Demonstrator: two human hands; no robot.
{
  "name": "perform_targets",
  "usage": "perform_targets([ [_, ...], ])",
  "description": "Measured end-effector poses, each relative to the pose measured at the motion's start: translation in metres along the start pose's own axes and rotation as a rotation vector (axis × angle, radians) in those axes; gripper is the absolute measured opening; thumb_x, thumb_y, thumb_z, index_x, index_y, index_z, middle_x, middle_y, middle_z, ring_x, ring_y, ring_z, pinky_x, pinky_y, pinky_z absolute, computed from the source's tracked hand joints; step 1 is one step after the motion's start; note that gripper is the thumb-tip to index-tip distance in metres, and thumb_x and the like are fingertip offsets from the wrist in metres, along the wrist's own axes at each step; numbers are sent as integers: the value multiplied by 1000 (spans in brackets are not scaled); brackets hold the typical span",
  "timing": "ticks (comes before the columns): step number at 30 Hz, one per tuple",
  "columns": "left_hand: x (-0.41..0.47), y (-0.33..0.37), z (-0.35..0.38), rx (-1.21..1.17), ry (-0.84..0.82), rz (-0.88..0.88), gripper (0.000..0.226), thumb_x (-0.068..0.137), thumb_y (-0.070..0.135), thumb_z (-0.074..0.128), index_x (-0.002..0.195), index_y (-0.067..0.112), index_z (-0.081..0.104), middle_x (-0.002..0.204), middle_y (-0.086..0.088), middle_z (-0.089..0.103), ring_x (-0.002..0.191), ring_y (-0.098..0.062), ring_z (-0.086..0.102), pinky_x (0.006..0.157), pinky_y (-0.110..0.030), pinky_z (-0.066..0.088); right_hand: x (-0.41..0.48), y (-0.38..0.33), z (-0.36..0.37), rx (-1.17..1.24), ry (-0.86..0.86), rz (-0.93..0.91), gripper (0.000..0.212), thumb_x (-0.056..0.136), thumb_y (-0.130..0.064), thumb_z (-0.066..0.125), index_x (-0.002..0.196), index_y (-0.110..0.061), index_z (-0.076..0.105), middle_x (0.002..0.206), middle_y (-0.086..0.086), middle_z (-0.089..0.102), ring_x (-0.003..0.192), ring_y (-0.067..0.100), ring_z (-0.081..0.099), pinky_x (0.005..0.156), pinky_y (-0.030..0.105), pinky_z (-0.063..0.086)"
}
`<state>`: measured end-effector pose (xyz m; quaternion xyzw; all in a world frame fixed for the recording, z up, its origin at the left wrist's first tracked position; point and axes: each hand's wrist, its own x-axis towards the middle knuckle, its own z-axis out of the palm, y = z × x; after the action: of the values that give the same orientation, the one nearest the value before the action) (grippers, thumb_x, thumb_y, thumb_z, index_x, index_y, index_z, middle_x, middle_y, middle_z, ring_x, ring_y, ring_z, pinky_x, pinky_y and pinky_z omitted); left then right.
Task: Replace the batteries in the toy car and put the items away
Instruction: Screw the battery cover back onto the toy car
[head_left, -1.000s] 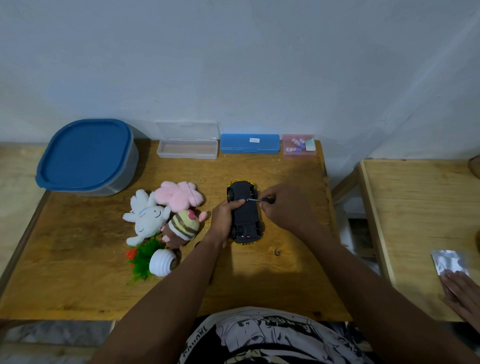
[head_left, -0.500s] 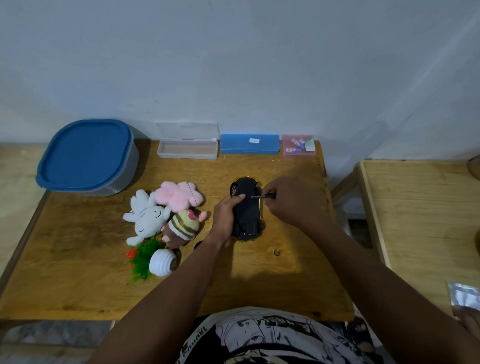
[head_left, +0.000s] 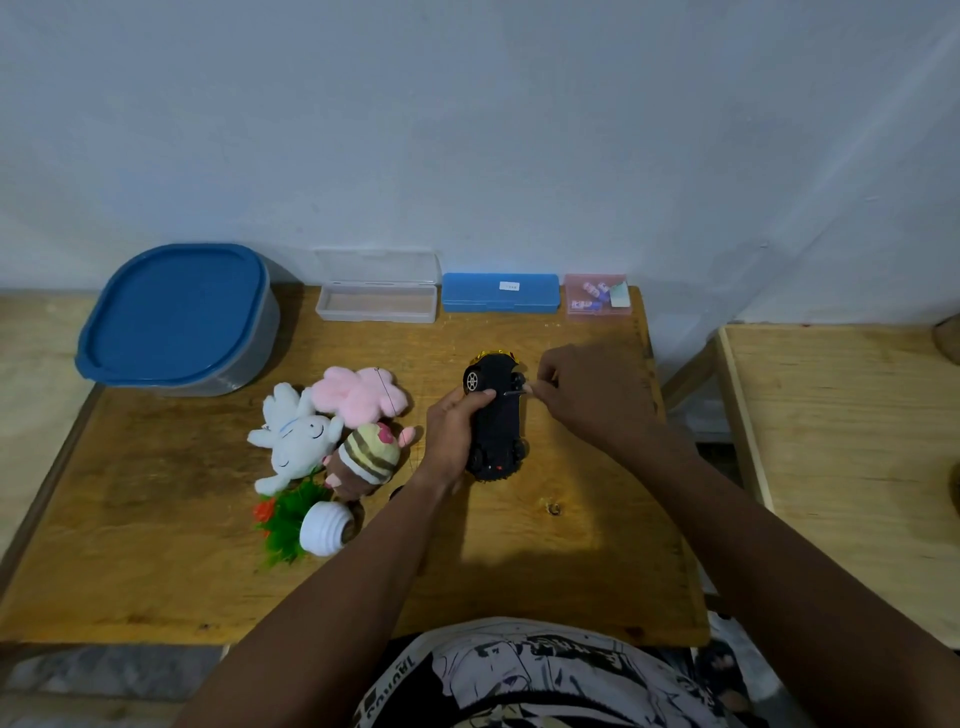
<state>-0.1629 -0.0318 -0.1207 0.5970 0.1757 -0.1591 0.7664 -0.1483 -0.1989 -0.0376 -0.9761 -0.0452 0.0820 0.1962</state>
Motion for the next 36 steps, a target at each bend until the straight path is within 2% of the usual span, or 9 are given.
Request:
perform_targets([
  [3,-1,1,2,18,0,-4,12,95,15,60,99,11,70,85,-9,74,78,-25,70,63,-34,58,1,-3,-3,-57,-22,-23,23,96,-41,55,92,-20,61,87,-2,62,78,14,57,72,34,52],
  [6,-1,1,2,2,-2,-15,15,95,17,60,104,10,70,94,-15,75,84,-30,70,73,-40,57,-1,-2,-9,-58,-79,-86,23,89,-32,63,108,-26,52,101,-4,49,84,14,52,67,27,46],
  [10,1,3,1,0,0,-15,16,95,18,60,105,10,70,95,-17,74,86,-32,69,73,-42,56,1,0,-12,-32,-57,-122,20,84,-17,69,93,-29,57,94,-6,52,85,12,54,68,24,46],
  [12,2,4,3,-1,2,-18,16,94,18,60,105,10,69,96,-18,73,86,-33,69,71,-41,57,3,0,-14,-55,-30,-128,4,88,-23,67,92,-24,67,89,-7,57,85,11,55,65,22,40],
  [18,5,5,4,-21,20,-30,16,93,20,62,103,9,69,99,-21,71,89,-36,67,78,-48,54,10,3,-14,-166,-8,-141,27,95,-43,56,91,-21,71,74,-7,60,70,11,57,63,28,48],
  [23,7,4,4,-79,17,-51,31,91,24,63,117,8,68,113,-25,70,96,-38,68,87,-58,53,12,1,-14,-150,-27,-133,28,96,-41,55,85,-20,69,68,-9,54,66,9,54,57,25,39],
  [26,6,6,5,-124,1,-93,51,80,35,71,122,7,66,121,-30,65,109,-49,63,94,-71,46,12,3,-16,-95,-14,-144,23,94,-39,59,89,-22,73,70,-11,57,68,8,56,60,25,42],
  [29,7,6,5,-142,-26,-122,65,73,40,74,126,6,64,127,-32,60,108,-48,61,96,-74,43,10,2,-19,-81,23,-170,18,93,-34,61,96,-24,75,82,-9,66,78,8,57,65,24,40],
  [36,6,9,7,-157,-6,-137,66,69,39,75,124,4,65,125,-31,63,113,-52,60,96,-75,42,8,4,-20,-115,96,-191,19,92,-34,61,102,-30,76,93,-6,68,85,10,57,64,25,37],
])
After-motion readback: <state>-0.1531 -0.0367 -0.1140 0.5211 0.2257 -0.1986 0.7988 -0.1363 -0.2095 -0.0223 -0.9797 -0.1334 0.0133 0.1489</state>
